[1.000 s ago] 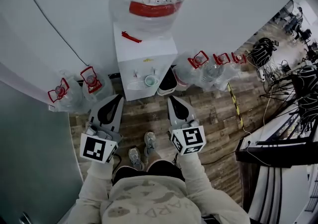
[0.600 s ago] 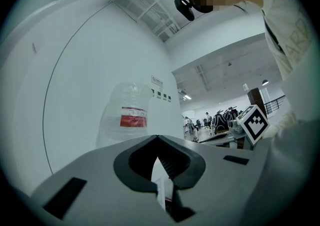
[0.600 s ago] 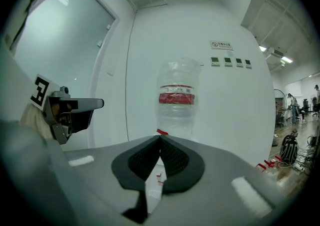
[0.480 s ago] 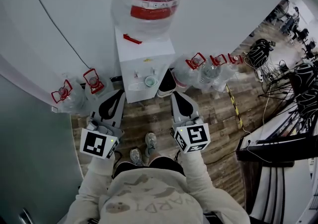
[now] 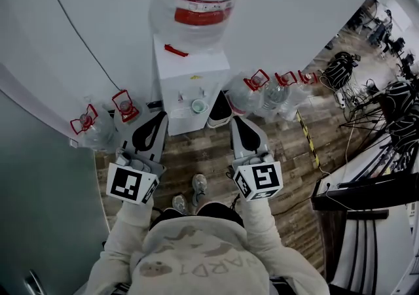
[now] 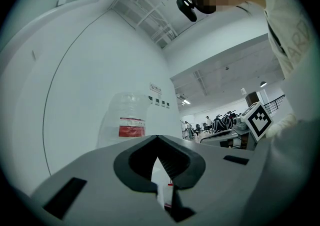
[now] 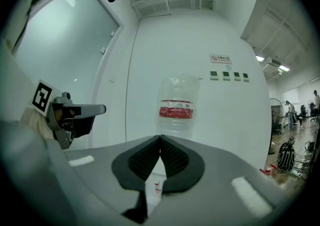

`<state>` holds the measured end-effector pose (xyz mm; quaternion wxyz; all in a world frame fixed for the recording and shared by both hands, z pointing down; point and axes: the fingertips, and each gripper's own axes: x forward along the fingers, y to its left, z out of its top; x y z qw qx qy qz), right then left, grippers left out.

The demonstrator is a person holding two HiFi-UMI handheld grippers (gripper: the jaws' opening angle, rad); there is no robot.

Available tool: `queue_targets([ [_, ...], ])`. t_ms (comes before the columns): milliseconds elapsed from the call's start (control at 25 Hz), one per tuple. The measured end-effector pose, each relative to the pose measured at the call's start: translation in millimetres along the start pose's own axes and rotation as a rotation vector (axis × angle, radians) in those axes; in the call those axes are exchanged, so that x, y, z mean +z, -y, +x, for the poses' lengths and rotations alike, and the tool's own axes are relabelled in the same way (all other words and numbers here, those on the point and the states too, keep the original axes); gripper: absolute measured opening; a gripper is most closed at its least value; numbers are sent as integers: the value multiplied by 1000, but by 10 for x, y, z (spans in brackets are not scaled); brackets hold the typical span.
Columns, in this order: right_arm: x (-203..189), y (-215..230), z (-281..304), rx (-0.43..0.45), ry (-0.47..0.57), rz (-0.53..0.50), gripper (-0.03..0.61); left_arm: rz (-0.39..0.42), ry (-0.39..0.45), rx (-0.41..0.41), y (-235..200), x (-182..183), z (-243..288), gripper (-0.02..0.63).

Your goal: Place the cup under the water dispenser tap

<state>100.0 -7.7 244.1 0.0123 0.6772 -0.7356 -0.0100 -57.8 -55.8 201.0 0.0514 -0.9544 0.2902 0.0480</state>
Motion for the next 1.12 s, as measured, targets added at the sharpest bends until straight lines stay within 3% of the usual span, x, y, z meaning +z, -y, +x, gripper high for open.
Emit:
queue_targets([
  [1120, 319, -224, -96, -37, 76, -31, 9, -21, 52, -20, -91, 127, -147, 6],
])
